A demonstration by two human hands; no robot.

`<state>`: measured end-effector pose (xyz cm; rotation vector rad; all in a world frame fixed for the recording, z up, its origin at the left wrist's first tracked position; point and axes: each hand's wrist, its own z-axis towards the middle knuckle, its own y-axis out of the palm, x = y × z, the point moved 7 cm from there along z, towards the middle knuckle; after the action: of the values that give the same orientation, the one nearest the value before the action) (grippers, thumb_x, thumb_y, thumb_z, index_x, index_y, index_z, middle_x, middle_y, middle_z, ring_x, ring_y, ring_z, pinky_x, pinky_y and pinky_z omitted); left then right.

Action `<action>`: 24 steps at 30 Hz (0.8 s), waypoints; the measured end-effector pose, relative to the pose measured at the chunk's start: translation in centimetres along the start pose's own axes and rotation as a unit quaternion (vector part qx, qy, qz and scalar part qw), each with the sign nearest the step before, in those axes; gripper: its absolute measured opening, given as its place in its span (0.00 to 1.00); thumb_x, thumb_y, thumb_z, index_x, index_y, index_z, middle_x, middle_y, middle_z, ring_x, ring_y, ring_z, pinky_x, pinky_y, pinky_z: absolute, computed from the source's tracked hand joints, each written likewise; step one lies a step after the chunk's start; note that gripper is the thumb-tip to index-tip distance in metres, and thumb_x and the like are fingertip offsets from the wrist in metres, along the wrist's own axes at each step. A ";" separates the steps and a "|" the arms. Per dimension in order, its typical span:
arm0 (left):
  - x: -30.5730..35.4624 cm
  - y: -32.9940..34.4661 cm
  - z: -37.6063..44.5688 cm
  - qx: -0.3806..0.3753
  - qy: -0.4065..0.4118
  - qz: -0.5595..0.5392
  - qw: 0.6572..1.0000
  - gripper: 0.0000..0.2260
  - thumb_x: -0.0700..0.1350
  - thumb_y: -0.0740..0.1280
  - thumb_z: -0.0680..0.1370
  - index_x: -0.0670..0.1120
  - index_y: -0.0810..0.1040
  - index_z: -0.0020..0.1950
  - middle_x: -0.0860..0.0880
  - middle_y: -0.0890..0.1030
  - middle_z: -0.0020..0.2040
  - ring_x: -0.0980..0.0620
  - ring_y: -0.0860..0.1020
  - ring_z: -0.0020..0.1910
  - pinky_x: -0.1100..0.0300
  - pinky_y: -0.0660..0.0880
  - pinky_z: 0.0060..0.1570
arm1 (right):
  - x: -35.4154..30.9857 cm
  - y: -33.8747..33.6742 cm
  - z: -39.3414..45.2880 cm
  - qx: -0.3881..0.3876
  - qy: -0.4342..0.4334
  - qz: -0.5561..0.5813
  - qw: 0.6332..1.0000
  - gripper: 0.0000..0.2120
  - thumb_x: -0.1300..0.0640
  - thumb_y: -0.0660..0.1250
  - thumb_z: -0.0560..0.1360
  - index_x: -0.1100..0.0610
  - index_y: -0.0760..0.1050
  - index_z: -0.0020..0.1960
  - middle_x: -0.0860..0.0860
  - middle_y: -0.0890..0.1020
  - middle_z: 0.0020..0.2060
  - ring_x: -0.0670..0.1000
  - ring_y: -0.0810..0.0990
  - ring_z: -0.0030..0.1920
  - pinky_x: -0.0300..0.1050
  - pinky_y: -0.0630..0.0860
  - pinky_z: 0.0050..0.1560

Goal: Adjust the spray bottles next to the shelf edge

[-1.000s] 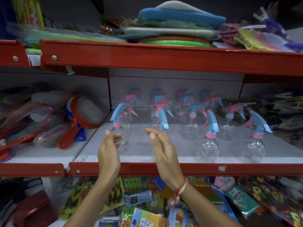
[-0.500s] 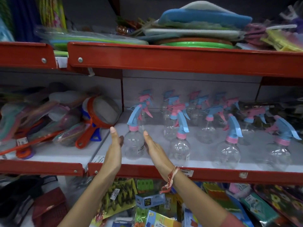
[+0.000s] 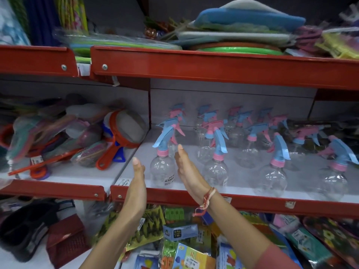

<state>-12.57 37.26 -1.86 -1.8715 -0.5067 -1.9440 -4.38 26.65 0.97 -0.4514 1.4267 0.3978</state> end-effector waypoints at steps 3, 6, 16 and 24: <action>-0.2 0.7 -1.0 -0.026 -0.007 -0.017 0.999 0.48 0.76 0.41 0.64 0.47 0.56 0.76 0.48 0.58 0.78 0.51 0.57 0.76 0.49 0.51 0.75 | 0.2 0.8 -0.2 -0.020 0.005 0.005 1.000 0.33 0.33 0.47 0.75 0.47 0.52 0.76 0.49 0.59 0.76 0.47 0.57 0.75 0.47 0.52 0.75; 0.1 0.6 -0.3 -0.043 -0.018 0.001 0.999 0.55 0.80 0.41 0.59 0.46 0.55 0.76 0.48 0.57 0.78 0.51 0.56 0.76 0.48 0.49 0.76 | 0.5 1.0 -1.0 -0.026 0.009 -0.008 1.000 0.34 0.30 0.46 0.74 0.46 0.55 0.76 0.50 0.61 0.76 0.48 0.58 0.75 0.48 0.53 0.75; 1.4 0.4 2.0 -0.058 -0.017 -0.016 0.998 0.46 0.71 0.39 0.69 0.39 0.55 0.75 0.42 0.58 0.77 0.49 0.58 0.76 0.53 0.53 0.75 | 0.9 1.3 -3.4 -0.048 0.015 -0.015 0.999 0.39 0.25 0.46 0.69 0.42 0.52 0.75 0.47 0.56 0.77 0.46 0.55 0.76 0.51 0.50 0.76; 1.4 -0.4 0.6 0.056 0.035 0.024 0.998 0.44 0.76 0.41 0.67 0.52 0.60 0.75 0.49 0.61 0.77 0.49 0.60 0.75 0.48 0.53 0.73 | 0.5 -1.1 -5.0 -0.024 -0.008 -0.030 0.999 0.38 0.27 0.47 0.72 0.47 0.56 0.75 0.45 0.61 0.76 0.45 0.59 0.75 0.51 0.54 0.76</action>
<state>-12.26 37.87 -0.47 -1.7245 -0.5334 -1.9021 -8.01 23.14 0.10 -0.5274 1.3867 0.3869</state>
